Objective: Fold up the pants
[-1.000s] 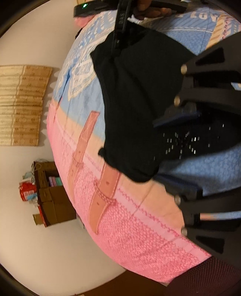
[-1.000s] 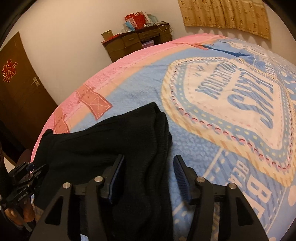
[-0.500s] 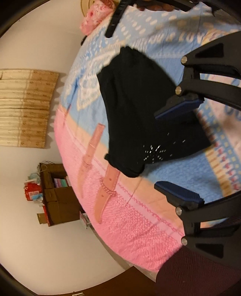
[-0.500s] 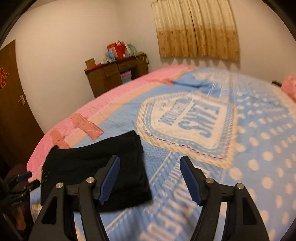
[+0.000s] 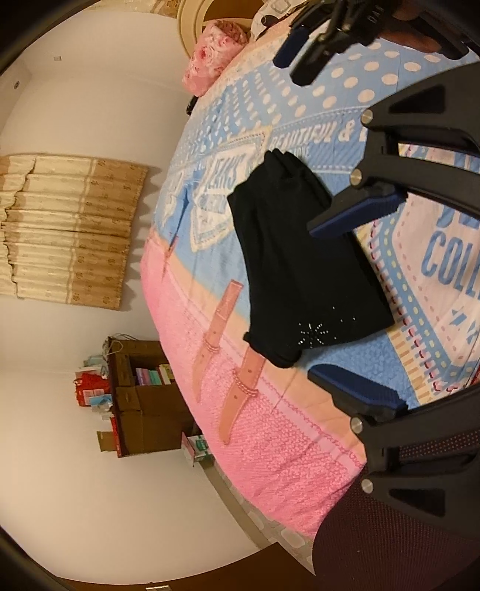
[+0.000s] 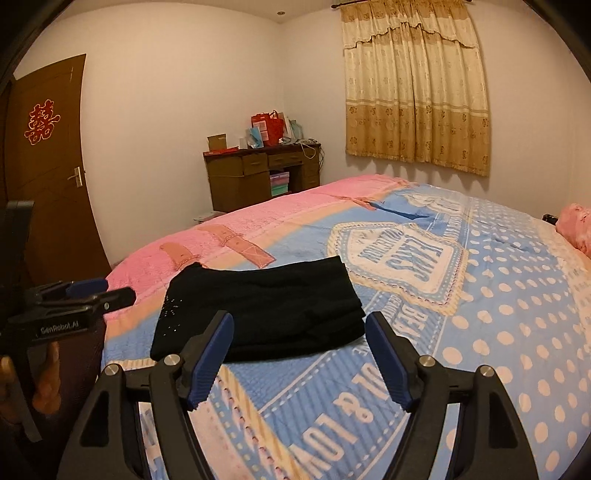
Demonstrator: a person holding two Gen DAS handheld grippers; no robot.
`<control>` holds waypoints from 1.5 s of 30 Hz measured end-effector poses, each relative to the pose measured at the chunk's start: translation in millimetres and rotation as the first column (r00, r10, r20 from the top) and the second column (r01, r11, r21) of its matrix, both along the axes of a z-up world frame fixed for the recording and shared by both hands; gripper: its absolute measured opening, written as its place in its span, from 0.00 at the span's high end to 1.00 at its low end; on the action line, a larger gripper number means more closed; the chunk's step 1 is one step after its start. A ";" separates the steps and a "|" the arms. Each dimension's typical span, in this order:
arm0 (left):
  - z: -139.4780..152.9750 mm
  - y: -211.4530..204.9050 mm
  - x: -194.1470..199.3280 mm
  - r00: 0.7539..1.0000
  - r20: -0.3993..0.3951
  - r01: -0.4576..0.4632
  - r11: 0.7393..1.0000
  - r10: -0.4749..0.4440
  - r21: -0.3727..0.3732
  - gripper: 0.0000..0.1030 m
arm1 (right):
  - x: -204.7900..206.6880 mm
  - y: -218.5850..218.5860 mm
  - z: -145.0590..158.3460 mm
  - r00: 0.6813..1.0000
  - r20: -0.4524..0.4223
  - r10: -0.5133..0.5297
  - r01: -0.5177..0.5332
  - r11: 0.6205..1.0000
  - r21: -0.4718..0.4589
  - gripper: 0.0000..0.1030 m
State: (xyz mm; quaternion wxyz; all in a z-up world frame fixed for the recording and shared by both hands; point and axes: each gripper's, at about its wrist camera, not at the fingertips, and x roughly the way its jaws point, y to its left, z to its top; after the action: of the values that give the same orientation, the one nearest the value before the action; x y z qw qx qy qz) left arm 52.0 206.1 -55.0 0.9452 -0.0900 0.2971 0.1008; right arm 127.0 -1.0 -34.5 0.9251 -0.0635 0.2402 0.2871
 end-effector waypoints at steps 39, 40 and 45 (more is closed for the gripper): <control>5.4 -2.0 -3.4 1.000 -0.010 -0.021 1.000 0.021 0.018 0.25 | -19.8 7.0 16.6 1.000 0.016 0.011 -0.012 1.000 0.029 0.27; 5.9 -1.8 -3.7 1.000 -0.009 -0.021 1.000 0.021 0.019 0.25 | -19.6 6.6 16.9 1.000 0.018 0.011 -0.012 0.999 0.032 0.27; 6.7 -1.5 -3.9 1.000 -0.012 -0.018 1.000 0.019 0.019 0.25 | -19.6 5.7 18.7 1.000 0.021 0.011 -0.012 0.999 0.037 0.27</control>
State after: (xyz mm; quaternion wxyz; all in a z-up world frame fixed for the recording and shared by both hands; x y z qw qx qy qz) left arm 48.1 204.6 -48.4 0.9433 -0.0834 0.3009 0.1127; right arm 107.4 4.7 -15.8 0.9269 -0.0506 0.2249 0.2961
